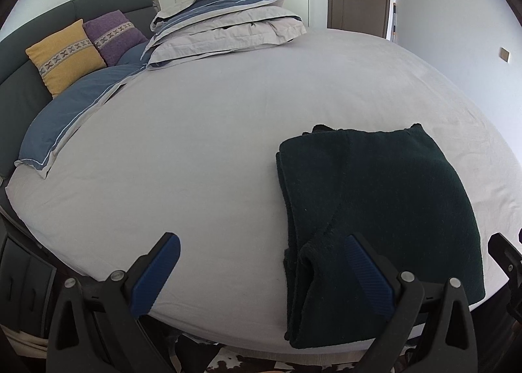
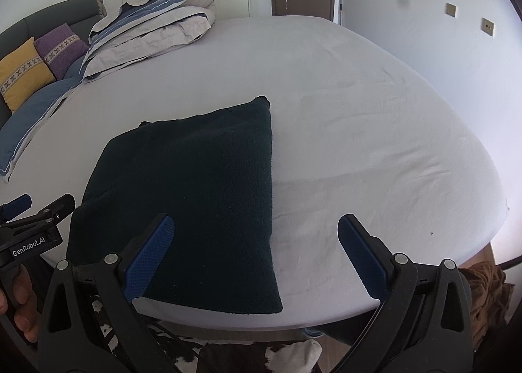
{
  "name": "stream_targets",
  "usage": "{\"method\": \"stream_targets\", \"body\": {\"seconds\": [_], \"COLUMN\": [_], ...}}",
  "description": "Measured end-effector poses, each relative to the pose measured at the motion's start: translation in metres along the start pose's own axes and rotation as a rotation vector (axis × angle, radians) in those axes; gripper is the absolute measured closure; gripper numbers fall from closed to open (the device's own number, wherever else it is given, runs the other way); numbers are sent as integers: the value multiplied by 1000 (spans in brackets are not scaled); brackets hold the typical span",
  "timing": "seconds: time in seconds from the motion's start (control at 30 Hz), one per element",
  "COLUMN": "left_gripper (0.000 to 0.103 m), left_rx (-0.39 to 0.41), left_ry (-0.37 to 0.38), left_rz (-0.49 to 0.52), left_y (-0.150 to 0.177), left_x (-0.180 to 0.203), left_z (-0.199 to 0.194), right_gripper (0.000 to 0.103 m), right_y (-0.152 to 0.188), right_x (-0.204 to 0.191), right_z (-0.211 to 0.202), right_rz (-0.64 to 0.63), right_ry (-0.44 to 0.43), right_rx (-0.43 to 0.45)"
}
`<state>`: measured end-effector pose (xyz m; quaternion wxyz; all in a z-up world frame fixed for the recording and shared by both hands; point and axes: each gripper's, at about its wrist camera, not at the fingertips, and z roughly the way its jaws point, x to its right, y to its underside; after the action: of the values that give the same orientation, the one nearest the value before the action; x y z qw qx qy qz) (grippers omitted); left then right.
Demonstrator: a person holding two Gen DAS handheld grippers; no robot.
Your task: Fold small clothes
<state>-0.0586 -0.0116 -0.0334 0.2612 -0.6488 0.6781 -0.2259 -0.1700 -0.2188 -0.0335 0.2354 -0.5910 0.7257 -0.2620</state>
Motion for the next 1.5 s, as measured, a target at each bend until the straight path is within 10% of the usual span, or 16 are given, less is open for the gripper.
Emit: {"method": "stream_targets", "body": {"seconds": [1.5], "left_gripper": [0], "left_rx": [-10], "left_ry": [9], "left_rz": [2], "left_y": [4], "left_x": [0], "left_z": [1], "right_gripper": [1], "right_y": [2], "right_x": [-5], "right_z": [5], "right_rz": [0], "right_ry": [4], "right_rx": [-12]}}
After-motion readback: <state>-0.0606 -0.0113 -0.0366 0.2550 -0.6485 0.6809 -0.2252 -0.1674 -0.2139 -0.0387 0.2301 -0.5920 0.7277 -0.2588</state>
